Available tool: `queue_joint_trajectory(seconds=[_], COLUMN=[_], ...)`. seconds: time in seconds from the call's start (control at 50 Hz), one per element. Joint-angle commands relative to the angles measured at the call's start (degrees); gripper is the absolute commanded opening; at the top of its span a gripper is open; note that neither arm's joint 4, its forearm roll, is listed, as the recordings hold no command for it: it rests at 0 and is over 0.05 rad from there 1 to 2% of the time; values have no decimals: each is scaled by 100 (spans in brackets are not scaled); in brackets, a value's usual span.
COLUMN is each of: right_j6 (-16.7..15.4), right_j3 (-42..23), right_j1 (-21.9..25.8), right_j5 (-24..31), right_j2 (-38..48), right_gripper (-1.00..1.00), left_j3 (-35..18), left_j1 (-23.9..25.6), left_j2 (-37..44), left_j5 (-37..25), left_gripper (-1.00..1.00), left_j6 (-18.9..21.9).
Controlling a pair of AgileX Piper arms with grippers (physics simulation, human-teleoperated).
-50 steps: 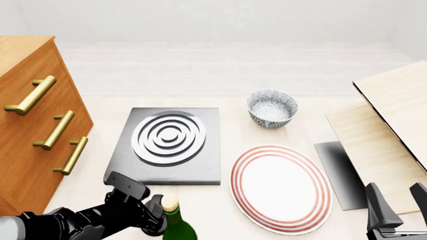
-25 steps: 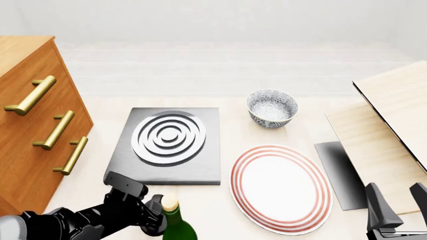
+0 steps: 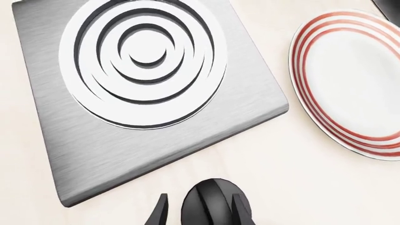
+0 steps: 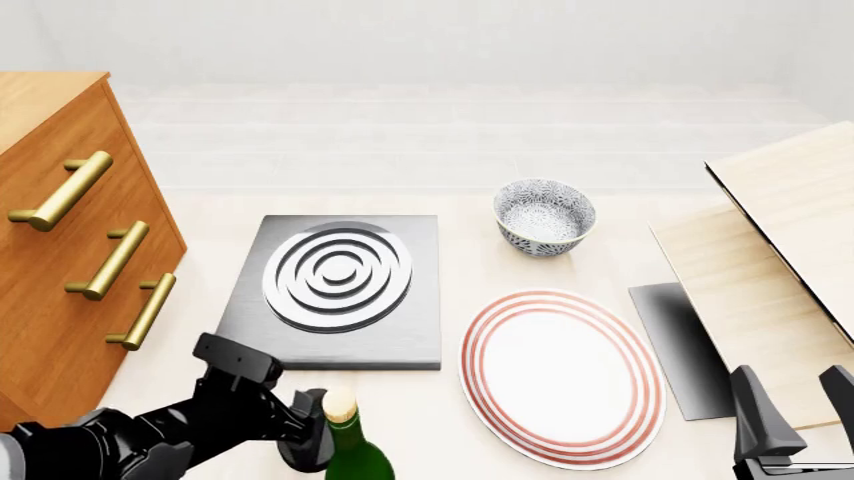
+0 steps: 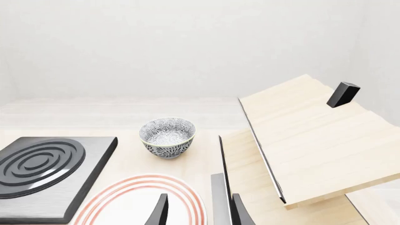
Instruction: Turn on the stove.
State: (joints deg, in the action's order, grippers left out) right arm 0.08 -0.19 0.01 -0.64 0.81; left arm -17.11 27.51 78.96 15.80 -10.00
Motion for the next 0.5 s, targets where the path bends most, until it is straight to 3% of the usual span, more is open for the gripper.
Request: queue_joint_trajectory(seconds=[0.02, 0.36, 0.5], right_j6=[-2, 1, 1], right_j3=[0, 0, 0], right_j1=[-1, 0, 1], right_j5=[0, 0, 0], right_j2=[-1, -1, 1], right_gripper=[100, 100, 100], left_j3=[39, 55, 9], left_j1=[-654, -879, -888], left_j2=[-214, -488, -959], left_j5=[-166, -359, -664], left_gripper=[100, 100, 100], left_j6=[856, 938, 1081])
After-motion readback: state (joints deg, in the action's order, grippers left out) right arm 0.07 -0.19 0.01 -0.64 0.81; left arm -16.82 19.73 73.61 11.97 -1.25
